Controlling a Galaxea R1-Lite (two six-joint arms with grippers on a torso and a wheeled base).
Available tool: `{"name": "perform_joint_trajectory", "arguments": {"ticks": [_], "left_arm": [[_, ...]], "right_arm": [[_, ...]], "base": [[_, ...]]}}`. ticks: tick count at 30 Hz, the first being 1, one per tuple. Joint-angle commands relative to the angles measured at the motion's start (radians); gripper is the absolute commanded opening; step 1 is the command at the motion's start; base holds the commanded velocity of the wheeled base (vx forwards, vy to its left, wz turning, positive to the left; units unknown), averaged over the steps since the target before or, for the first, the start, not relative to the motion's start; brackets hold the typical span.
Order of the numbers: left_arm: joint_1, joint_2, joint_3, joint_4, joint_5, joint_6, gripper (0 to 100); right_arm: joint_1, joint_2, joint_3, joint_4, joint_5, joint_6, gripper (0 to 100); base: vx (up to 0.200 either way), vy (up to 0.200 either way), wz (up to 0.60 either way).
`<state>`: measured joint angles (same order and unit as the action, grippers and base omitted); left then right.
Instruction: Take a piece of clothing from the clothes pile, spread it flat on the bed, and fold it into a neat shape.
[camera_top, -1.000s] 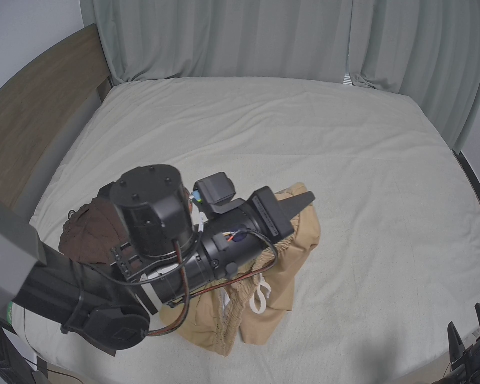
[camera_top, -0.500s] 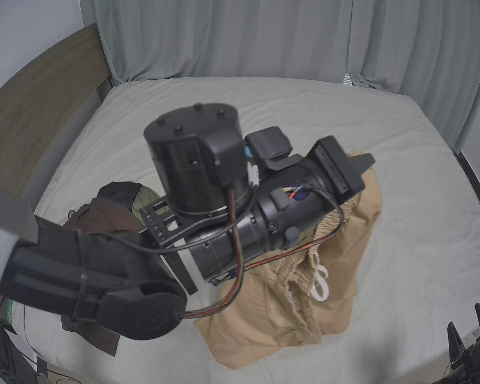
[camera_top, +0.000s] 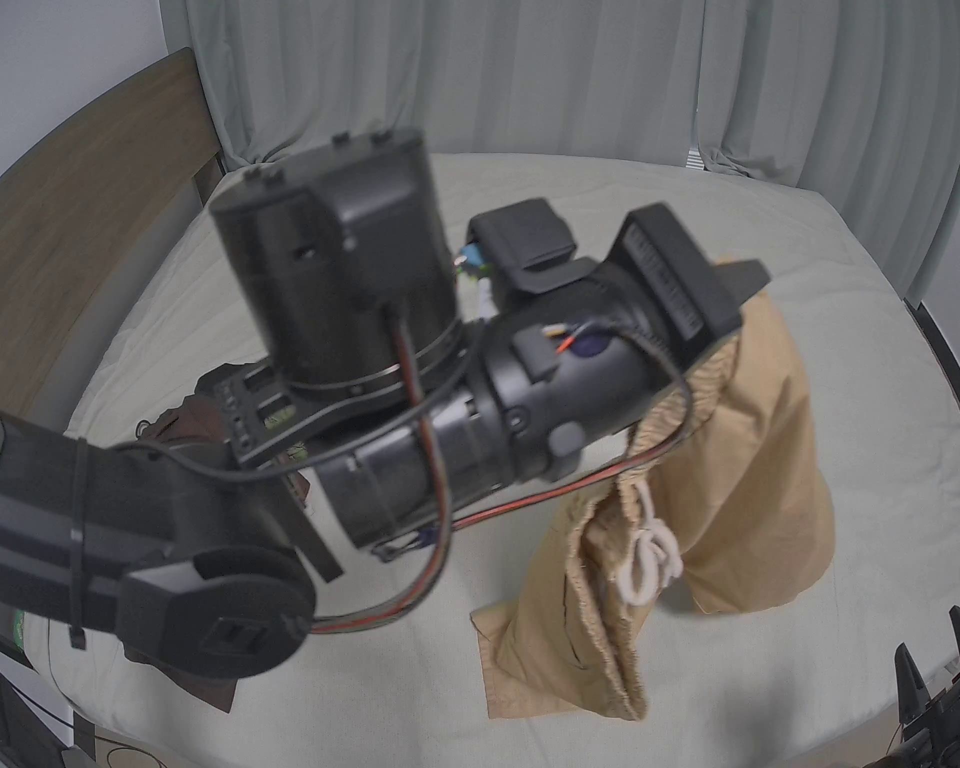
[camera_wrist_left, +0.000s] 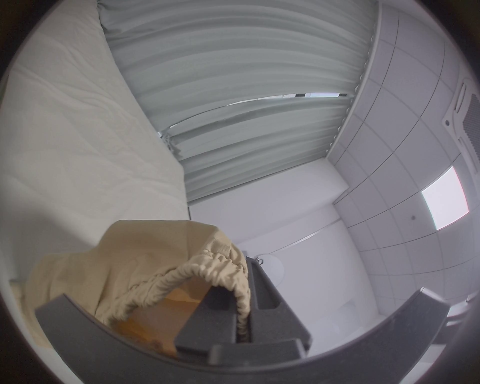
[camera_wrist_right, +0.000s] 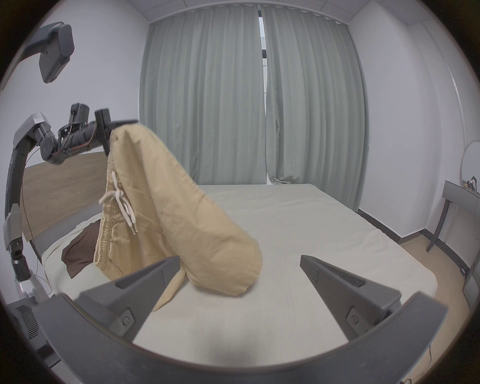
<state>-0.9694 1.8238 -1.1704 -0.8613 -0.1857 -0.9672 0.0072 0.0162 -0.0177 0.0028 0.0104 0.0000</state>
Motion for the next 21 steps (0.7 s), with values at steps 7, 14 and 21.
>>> {"name": "perform_joint_trajectory", "arguments": {"ticks": [7,14,21], "left_arm": [[0.339,-0.215,0.428,-0.004,-0.273,0.196,0],[0.445,-0.202,0.515,-0.041,-0.345,0.277,0],[0.491,-0.140,0.614,-0.206,-0.351,0.334,0]], "right_arm": [[-0.001,-0.016,0.018,0.000,0.000,-0.002,100],[-0.001,-0.016,0.018,-0.001,0.000,-0.003,100],[-0.001,-0.016,0.018,-0.001,0.000,-0.003,100]], "base": [[0.000,0.000,0.00],[0.000,0.000,0.00],[0.000,0.000,0.00]]}}
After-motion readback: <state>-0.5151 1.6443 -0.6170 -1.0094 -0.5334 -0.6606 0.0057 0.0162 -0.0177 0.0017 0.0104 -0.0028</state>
